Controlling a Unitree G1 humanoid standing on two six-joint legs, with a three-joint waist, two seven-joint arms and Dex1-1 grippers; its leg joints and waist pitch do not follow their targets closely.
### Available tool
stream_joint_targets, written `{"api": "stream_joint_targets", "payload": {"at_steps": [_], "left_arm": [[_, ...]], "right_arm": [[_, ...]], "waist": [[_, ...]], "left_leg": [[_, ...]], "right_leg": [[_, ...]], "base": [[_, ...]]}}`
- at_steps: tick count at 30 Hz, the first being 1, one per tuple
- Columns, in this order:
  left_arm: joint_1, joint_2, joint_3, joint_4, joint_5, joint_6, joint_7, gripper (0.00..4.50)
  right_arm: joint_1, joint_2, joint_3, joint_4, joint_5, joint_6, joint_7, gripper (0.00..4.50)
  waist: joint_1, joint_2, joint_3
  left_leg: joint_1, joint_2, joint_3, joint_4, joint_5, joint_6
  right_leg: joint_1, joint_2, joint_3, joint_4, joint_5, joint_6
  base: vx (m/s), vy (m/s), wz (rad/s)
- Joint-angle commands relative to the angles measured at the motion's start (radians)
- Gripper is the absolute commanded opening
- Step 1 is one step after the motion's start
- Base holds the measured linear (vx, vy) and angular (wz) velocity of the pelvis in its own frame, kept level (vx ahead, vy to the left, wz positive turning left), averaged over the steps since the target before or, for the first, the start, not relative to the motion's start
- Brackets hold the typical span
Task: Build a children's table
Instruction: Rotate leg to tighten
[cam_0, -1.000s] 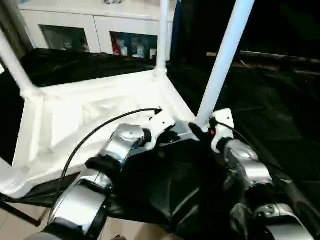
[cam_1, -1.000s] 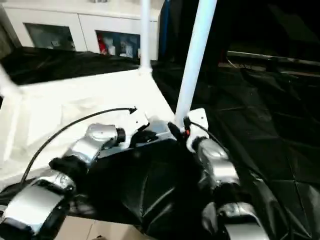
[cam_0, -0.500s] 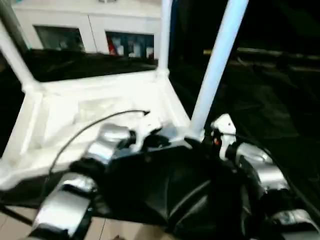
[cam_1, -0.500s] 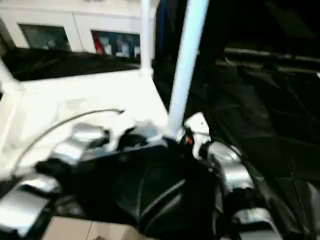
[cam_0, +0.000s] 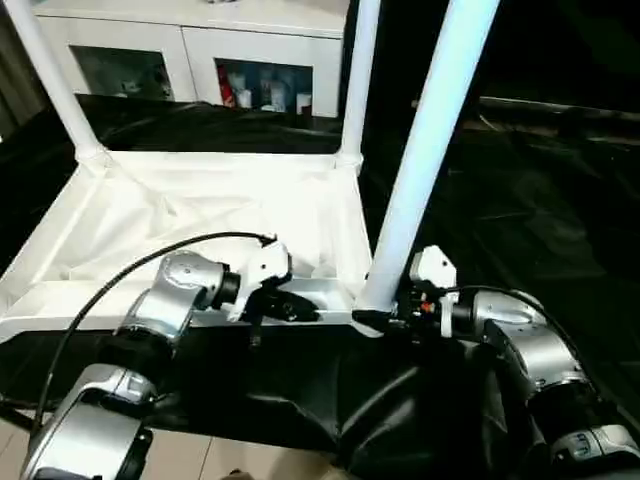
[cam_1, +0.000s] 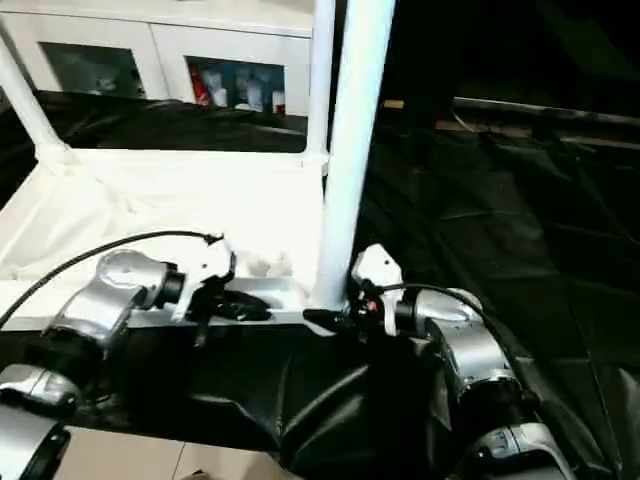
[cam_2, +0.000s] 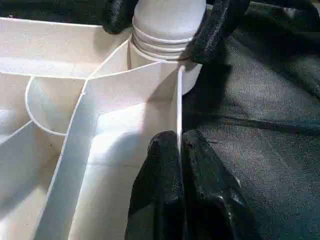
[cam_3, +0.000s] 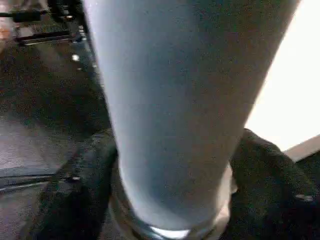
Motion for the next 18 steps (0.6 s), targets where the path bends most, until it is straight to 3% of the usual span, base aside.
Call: {"api": "stream_joint_targets", "payload": {"at_steps": [1, 7, 9, 11, 12, 13, 14, 15, 16, 17, 18], "left_arm": [[0.015, 0.000, 0.005, -0.024, -0.037, 0.010, -0.034, 0.00], [0.011, -0.016, 0.003, -0.026, -0.031, 0.008, 0.001, 0.00], [-0.018, -0.051, 0.011, 0.029, 0.017, -0.045, 0.147, 0.00], [-0.049, -0.080, 0.018, 0.081, 0.052, -0.046, 0.271, 0.00], [-0.062, -0.096, 0.018, 0.101, 0.060, -0.041, 0.308, 0.00], [-0.086, -0.136, 0.018, 0.133, 0.071, -0.025, 0.378, 0.00], [-0.091, -0.144, 0.018, 0.138, 0.072, -0.022, 0.389, 0.00], [-0.103, -0.170, 0.018, 0.151, 0.075, -0.011, 0.422, 0.00], [-0.109, -0.185, 0.018, 0.156, 0.076, -0.004, 0.440, 0.00], [-0.121, -0.213, 0.014, 0.168, 0.079, 0.005, 0.466, 0.00], [-0.133, -0.241, 0.009, 0.184, 0.083, 0.009, 0.493, 0.00]], "right_arm": [[0.012, -0.008, -0.002, -0.025, 0.012, 0.013, 0.009, 3.05], [0.039, 0.007, -0.002, -0.043, 0.023, 0.032, -0.011, 2.76], [0.035, 0.040, -0.023, 0.004, -0.012, 0.018, -0.126, 2.74], [0.017, 0.065, -0.039, 0.066, -0.060, -0.010, -0.258, 2.73], [0.007, 0.085, -0.059, 0.095, -0.061, -0.006, -0.321, 2.73], [-0.013, 0.128, -0.103, 0.144, -0.050, 0.014, -0.445, 2.72], [-0.016, 0.137, -0.111, 0.151, -0.046, 0.020, -0.467, 2.72], [-0.024, 0.159, -0.126, 0.167, -0.041, 0.034, -0.518, 2.72], [-0.028, 0.170, -0.131, 0.173, -0.039, 0.042, -0.544, 2.72], [-0.035, 0.193, -0.139, 0.182, -0.035, 0.054, -0.581, 2.72], [-0.042, 0.217, -0.144, 0.189, -0.033, 0.066, -0.618, 2.72]], "waist": [[0.002, -0.012, -0.056], [0.003, -0.012, -0.055], [-0.001, -0.012, -0.054], [-0.005, -0.012, -0.052], [-0.004, -0.013, -0.053], [-0.008, -0.013, -0.050], [-0.010, -0.012, -0.050], [-0.013, -0.015, -0.055], [-0.013, -0.016, -0.054], [-0.014, -0.008, -0.055], [-0.013, -0.011, -0.057]], "left_leg": [[0.004, 0.045, -0.016, -0.068, -0.143, 0.069], [0.005, 0.044, -0.016, -0.068, -0.144, 0.067], [0.005, 0.043, -0.017, -0.069, -0.156, 0.060], [0.013, 0.040, -0.017, -0.070, -0.183, 0.034], [0.013, 0.039, -0.022, -0.072, -0.189, 0.023], [0.012, 0.038, -0.020, -0.073, -0.194, 0.017], [0.013, 0.039, -0.021, -0.074, -0.200, 0.012], [0.011, 0.037, -0.023, -0.074, -0.185, 0.011], [0.011, 0.039, -0.021, -0.073, -0.174, 0.020], [0.012, 0.039, -0.021, -0.071, -0.169, 0.025], [0.014, 0.036, -0.018, -0.069, -0.153, 0.034]], "right_leg": [[0.050, -0.082, 0.046, -0.076, -0.146, -0.230], [0.048, -0.081, 0.046, -0.078, -0.154, -0.226], [0.044, -0.082, 0.047, -0.082, -0.176, -0.219], [0.038, -0.083, 0.048, -0.091, -0.243, -0.205], [0.045, -0.086, 0.048, -0.091, -0.270, -0.196], [0.040, -0.083, 0.049, -0.095, -0.283, -0.190], [0.040, -0.084, 0.050, -0.095, -0.289, -0.189], [0.047, -0.083, 0.049, -0.092, -0.272, -0.186], [0.046, -0.083, 0.050, -0.090, -0.230, -0.194], [0.045, -0.082, 0.051, -0.087, -0.205, -0.201], [0.045, -0.080, 0.052, -0.087, -0.164, -0.209]], "base": [[0.000, 0.000, 0.00], [0.000, 0.000, 0.00], [0.000, 0.000, 0.00], [0.000, 0.000, 0.00], [0.000, 0.000, 0.00], [0.000, 0.000, 0.00], [0.000, 0.000, 0.00], [0.000, 0.000, 0.00], [0.000, 0.000, 0.00], [0.000, 0.000, 0.00], [0.000, 0.000, 0.00]]}}
